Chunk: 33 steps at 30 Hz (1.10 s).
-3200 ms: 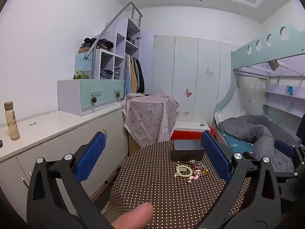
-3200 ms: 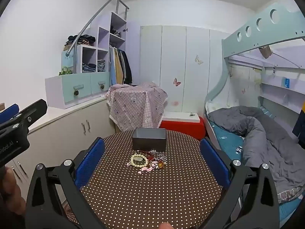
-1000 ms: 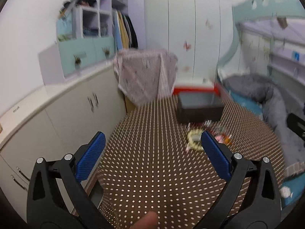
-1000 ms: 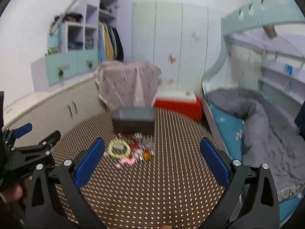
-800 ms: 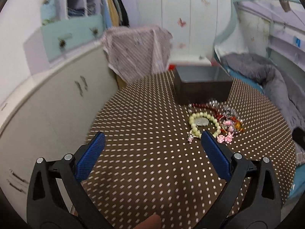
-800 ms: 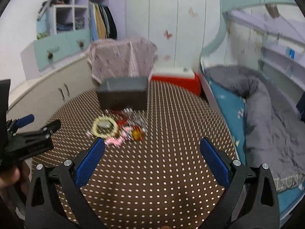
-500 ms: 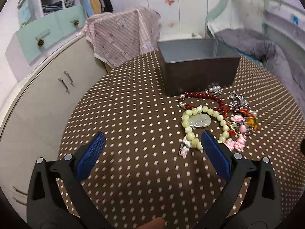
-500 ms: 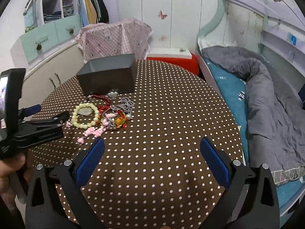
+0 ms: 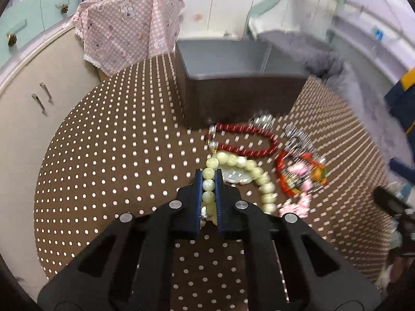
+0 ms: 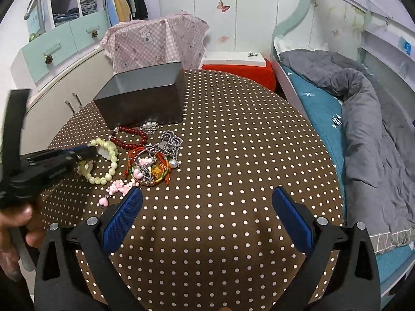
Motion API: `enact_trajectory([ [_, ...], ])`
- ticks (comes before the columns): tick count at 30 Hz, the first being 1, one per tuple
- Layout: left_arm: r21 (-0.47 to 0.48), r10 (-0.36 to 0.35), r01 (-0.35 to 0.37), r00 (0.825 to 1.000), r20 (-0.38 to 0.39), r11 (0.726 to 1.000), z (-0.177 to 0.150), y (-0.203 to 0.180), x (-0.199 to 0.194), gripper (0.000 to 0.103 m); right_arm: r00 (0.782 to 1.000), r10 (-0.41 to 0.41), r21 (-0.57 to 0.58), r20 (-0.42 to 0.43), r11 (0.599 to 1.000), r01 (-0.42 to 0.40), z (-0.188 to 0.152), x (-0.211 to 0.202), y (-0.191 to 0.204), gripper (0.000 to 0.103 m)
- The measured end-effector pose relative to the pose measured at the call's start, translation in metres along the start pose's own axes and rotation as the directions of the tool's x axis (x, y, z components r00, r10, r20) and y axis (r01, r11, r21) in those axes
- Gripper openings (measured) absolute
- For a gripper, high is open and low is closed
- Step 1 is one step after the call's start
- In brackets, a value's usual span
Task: Organize jewelry
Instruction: 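Grasp the pale green bead bracelet with the left tool while the right tool grasps a small pink charm, then carry the bracelet and charm into the gray box while both tools open to release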
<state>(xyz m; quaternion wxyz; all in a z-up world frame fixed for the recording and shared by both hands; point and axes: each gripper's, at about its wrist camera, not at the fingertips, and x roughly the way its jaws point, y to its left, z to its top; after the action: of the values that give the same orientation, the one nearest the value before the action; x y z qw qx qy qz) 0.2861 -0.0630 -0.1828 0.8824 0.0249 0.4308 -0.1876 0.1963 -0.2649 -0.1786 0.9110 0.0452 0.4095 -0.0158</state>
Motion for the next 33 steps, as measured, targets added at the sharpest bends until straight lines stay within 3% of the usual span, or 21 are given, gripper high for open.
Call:
enact_trajectory([
  [3, -0.029, -0.028, 0.029, 0.999, 0.047, 0.999, -0.007, 0.004, -0.017, 0.01, 1.0, 0.006, -0.004, -0.003, 1.0, -0.006, 0.003, 0.0, 0.003, 0.096],
  [9, -0.057, 0.019, -0.012, 0.994, 0.111, 0.998, -0.019, 0.019, -0.051, 0.009, 0.997, 0.075, -0.049, 0.001, 0.996, -0.075, 0.009, 0.0, 0.027, 0.096],
  [16, -0.105, 0.076, -0.061, 0.988, 0.138, 0.993, -0.029, 0.053, -0.069, 0.009, 0.967, 0.254, -0.193, -0.033, 0.947, -0.256, 0.014, 0.015, 0.087, 0.095],
  [18, -0.12, 0.09, -0.074, 0.987, 0.133, 0.99, -0.033, 0.063, -0.072, 0.009, 0.953, 0.295, -0.235, -0.071, 0.923, -0.303, 0.015, 0.028, 0.109, 0.088],
  [20, -0.138, 0.092, -0.074, 0.988, 0.126, 0.988, -0.038, 0.071, -0.073, 0.009, 0.943, 0.314, -0.26, -0.111, 0.907, -0.332, 0.016, 0.04, 0.125, 0.07],
  [22, -0.153, 0.094, -0.075, 0.988, 0.124, 0.985, -0.043, 0.077, -0.075, 0.009, 0.936, 0.319, -0.276, -0.146, 0.896, -0.349, 0.016, 0.055, 0.14, 0.062],
  [24, -0.162, 0.092, -0.071, 0.988, 0.124, 0.984, -0.047, 0.083, -0.077, 0.009, 0.935, 0.313, -0.287, -0.167, 0.892, -0.35, 0.017, 0.066, 0.15, 0.059],
  [25, -0.165, 0.092, -0.071, 0.988, 0.124, 0.984, -0.047, 0.083, -0.077, 0.009, 0.936, 0.307, -0.294, -0.174, 0.891, -0.347, 0.016, 0.072, 0.154, 0.054],
  [26, -0.166, 0.091, -0.07, 0.988, 0.124, 0.984, -0.048, 0.083, -0.077, 0.009, 0.939, 0.292, -0.304, -0.181, 0.892, -0.336, 0.014, 0.077, 0.158, 0.042],
  [28, -0.165, 0.087, -0.065, 0.988, 0.127, 0.984, -0.047, 0.085, -0.077, 0.009, 0.954, 0.256, -0.345, -0.153, 0.891, -0.295, 0.01, 0.079, 0.163, 0.033],
  [31, -0.163, 0.084, -0.062, 0.987, 0.136, 0.985, -0.044, 0.085, -0.078, 0.009, 0.948, 0.276, -0.345, -0.157, 0.884, -0.314, 0.008, 0.075, 0.158, 0.028],
  [32, -0.163, 0.083, -0.06, 0.987, 0.138, 0.985, -0.042, 0.084, -0.077, 0.009, 0.945, 0.288, -0.34, -0.154, 0.883, -0.324, 0.008, 0.072, 0.154, 0.01],
  [33, -0.16, 0.079, -0.056, 0.986, 0.144, 0.986, -0.039, 0.082, -0.078, 0.009, 0.942, 0.298, -0.336, -0.153, 0.881, -0.334, 0.009, 0.069, 0.151, 0.0],
])
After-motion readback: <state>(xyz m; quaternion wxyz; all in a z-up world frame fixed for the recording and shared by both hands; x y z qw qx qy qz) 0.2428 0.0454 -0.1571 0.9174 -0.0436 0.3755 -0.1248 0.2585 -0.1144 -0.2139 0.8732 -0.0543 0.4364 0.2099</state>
